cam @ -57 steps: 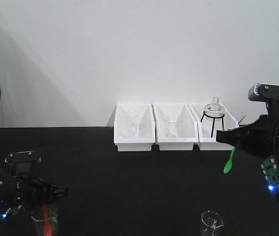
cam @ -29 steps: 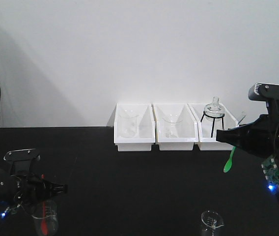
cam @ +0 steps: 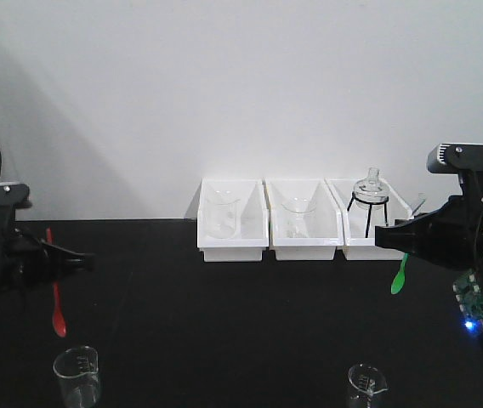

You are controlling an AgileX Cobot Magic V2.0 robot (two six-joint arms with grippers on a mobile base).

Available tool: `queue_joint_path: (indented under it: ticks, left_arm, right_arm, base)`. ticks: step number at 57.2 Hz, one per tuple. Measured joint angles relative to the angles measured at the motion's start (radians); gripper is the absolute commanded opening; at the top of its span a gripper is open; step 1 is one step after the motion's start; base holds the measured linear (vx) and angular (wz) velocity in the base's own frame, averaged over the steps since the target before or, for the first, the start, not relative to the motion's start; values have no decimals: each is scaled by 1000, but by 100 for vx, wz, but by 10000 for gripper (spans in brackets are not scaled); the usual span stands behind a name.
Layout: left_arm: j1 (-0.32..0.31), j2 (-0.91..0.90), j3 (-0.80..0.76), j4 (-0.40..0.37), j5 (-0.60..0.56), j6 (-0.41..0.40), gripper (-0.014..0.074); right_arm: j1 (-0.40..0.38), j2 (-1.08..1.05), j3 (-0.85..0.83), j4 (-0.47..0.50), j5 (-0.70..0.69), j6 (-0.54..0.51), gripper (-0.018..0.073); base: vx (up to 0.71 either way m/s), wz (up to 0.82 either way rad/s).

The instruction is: Sort red and green spoons into left cabinet

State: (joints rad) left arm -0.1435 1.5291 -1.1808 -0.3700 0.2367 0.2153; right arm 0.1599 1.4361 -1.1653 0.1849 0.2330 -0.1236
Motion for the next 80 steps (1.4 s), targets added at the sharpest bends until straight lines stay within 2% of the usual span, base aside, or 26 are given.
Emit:
queue_joint_path:
  ticks: [12, 21, 31, 45, 56, 80]
  left_arm:
    - [0, -232, 0, 134, 122, 0, -1]
    - [0, -362, 21, 174, 184, 0, -1]
    - [0, -554, 172, 174, 135, -2, -1]
    - [0, -784, 385, 171, 52, -4, -1]
    - [0, -837, 405, 171, 42, -4, -1]
    - [0, -840, 405, 171, 80, -4, -1]
  right_arm:
    - [0, -79, 0, 0, 67, -51, -4]
    - [0, -181, 0, -1, 143, -60, -4]
    - [0, -306, 36, 0, 177, -82, -4]
    - [0, -549, 290, 1, 42, -88, -4]
    - [0, -691, 400, 1, -44, -89, -4]
    - [0, -774, 465, 1, -12, -92, -4]
  base:
    - [0, 0]
    - [0, 0]
    - [0, 0]
    - [0, 0]
    - [0, 0]
    - [0, 0]
